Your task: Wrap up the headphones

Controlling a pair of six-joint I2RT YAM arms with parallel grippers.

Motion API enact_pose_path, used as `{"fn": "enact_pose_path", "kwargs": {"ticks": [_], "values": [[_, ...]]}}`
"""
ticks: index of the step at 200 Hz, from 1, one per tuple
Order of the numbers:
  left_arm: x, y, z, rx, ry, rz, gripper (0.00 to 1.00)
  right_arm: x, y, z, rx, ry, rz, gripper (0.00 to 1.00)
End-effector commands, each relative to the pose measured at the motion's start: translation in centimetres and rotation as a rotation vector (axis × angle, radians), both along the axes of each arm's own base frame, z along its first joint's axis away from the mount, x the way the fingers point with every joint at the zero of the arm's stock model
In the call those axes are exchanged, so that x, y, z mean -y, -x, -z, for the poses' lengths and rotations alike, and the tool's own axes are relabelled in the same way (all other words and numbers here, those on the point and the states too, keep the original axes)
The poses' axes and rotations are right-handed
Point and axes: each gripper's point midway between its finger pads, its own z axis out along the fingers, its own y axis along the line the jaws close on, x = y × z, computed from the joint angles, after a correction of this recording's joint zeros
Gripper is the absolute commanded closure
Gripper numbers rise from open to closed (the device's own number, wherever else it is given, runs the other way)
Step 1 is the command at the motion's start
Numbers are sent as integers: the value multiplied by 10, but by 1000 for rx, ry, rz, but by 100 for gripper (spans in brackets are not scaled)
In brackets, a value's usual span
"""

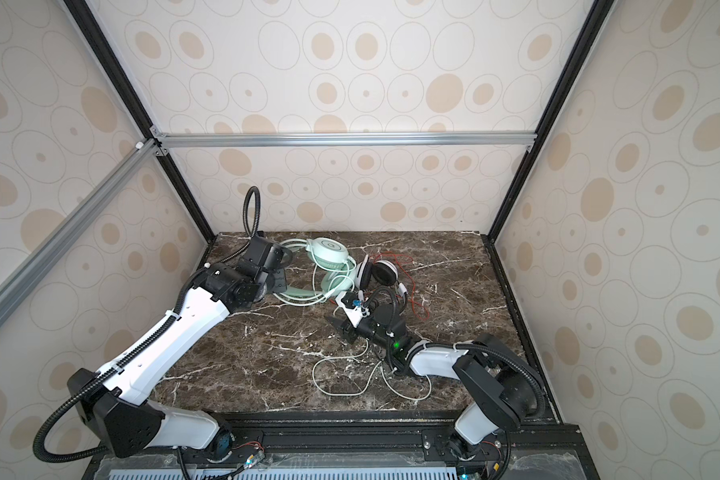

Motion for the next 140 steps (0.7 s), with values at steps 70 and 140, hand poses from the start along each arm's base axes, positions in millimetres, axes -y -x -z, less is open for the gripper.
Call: {"fn": "enact_pose_path", "kwargs": {"ticks": [70, 140], "values": [[-5, -4, -38, 111, 75, -39, 100, 21, 33, 2, -46, -97, -51, 96], [-3, -6, -7, 77, 54, -16, 100, 107, 22, -59, 23, 354, 337, 100]]}}
